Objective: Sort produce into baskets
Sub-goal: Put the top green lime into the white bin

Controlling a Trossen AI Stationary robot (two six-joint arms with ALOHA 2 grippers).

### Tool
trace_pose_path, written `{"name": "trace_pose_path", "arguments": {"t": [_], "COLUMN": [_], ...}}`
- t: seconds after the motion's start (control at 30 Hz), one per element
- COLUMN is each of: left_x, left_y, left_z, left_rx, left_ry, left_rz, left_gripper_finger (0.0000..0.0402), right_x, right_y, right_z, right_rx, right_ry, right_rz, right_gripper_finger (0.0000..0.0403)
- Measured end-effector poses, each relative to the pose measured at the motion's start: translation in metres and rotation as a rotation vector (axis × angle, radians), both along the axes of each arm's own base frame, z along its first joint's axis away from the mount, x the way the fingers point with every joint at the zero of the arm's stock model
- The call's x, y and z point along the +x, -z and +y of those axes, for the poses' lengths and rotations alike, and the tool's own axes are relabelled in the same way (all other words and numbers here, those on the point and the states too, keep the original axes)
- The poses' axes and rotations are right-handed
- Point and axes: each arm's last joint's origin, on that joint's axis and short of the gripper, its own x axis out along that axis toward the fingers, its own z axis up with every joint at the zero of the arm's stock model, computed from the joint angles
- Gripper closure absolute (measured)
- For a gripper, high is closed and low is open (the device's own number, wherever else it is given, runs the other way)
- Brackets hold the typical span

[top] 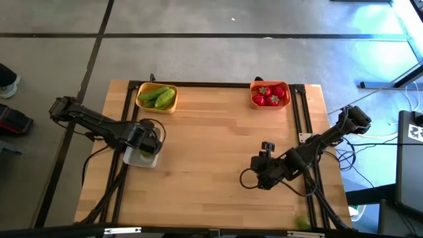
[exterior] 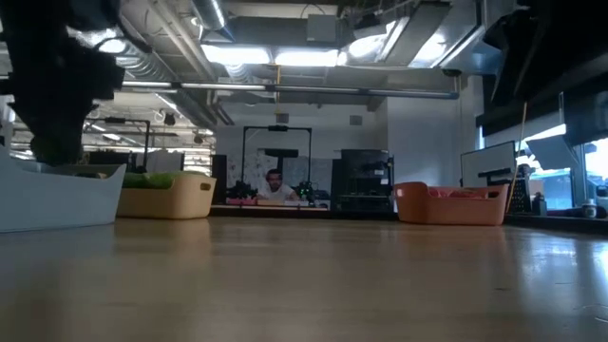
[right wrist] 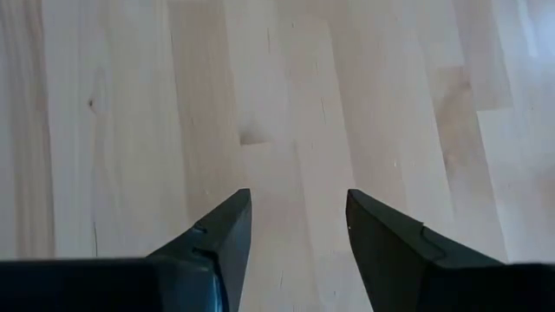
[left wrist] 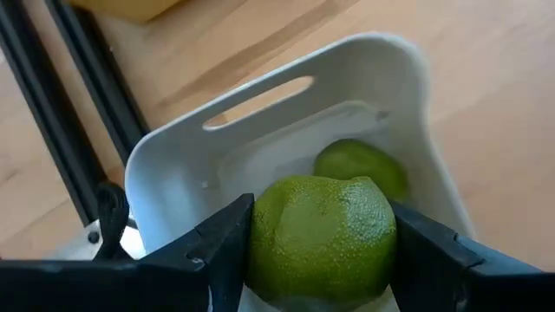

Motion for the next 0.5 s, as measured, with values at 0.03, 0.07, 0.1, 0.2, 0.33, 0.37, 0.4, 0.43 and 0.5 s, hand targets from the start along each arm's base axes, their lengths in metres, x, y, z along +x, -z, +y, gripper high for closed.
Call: {"name": "trace_pose_path", "arguments": {"t": [0.03, 0.07, 0.1, 0.2, 0.33, 0.37, 0.4, 0.43, 0.5], "left_x": [-0.001, 0.000, 0.001, 0.003, 0.006, 0.008, 0.009, 0.009, 0.010], "left_y": [0.003, 0.005, 0.007, 0.009, 0.012, 0.012, 0.013, 0.013, 0.014], "left_z": [0.001, 0.002, 0.003, 0.005, 0.007, 0.007, 0.008, 0.008, 0.009], "left_rx": [-0.003, -0.004, -0.005, -0.003, -0.005, -0.008, -0.010, -0.012, -0.015], "left_ry": [-0.007, -0.005, 0.000, -0.018, -0.011, -0.014, -0.011, -0.004, -0.003], "left_rz": [0.012, 0.029, 0.031, 0.043, 0.052, 0.051, 0.048, 0.051, 0.054], "left_gripper_finger": [0.0186, 0.0186, 0.0186, 0.0181, 0.0155, 0.0147, 0.0139, 0.0132, 0.0121], "right_x": [0.000, 0.000, 0.000, 0.000, 0.000, 0.000, -0.001, -0.001, -0.001], "right_y": [0.000, 0.000, 0.000, 0.000, 0.000, 0.000, 0.000, 0.000, 0.000], "right_z": [0.000, 0.000, 0.000, 0.000, 0.000, 0.000, 0.000, 0.000, 0.000], "right_rx": [0.000, 0.000, 0.000, -0.001, -0.004, -0.005, -0.006, -0.005, -0.004], "right_ry": [0.000, 0.000, 0.000, -0.001, -0.001, -0.001, -0.001, -0.001, -0.002], "right_rz": [0.000, 0.000, 0.000, 0.000, 0.002, 0.005, 0.007, 0.006, 0.008], "right_gripper_finger": [0.0224, 0.0224, 0.0224, 0.0224, 0.0224, 0.0224, 0.0224, 0.0224, 0.0224]}}
